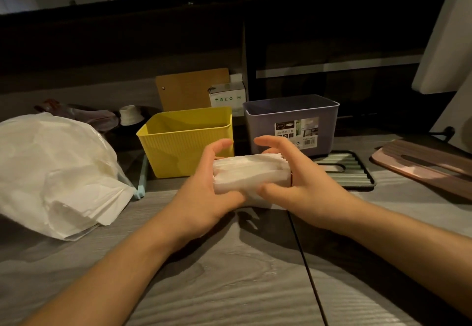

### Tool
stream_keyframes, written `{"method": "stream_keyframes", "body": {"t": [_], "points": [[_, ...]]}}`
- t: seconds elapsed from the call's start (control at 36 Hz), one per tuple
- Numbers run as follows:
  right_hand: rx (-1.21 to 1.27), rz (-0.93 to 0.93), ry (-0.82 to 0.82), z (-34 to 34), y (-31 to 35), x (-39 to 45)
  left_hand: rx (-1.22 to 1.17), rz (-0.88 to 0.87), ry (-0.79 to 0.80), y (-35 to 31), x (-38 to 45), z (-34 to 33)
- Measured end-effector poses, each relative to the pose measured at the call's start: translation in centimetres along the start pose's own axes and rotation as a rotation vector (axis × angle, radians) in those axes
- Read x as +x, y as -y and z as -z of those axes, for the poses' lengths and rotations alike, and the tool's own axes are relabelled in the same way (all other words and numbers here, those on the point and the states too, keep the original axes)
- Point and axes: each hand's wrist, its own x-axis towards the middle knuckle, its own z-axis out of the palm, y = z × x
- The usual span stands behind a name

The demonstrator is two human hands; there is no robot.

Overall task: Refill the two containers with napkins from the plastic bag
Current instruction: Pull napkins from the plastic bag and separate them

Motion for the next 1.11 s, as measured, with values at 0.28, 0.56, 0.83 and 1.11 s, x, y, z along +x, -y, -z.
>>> {"method": "stream_keyframes", "body": {"t": [0.28, 0.56, 0.83, 1.11], "points": [[0.025, -0.029, 0.013, 1.2, 0.2, 0.2, -0.173, 0.016, -0.1, -0.2, 0.1, 0.7], [0.35, -0.035, -0.176, 1.5, 0.7, 0.9, -0.219, 0.096, 0.054, -0.9, 0.1, 0.5], [0.577, -0.202, -0.102, 0.4, 1.5, 0.9, -0.384, 0.139, -0.013, -1.0, 0.1, -0.2], [0.563, -0.185, -0.277, 0.9, 2.9, 0.7, -0.67, 0.153, 0.0, -1.0, 0.2, -0.9]]}}
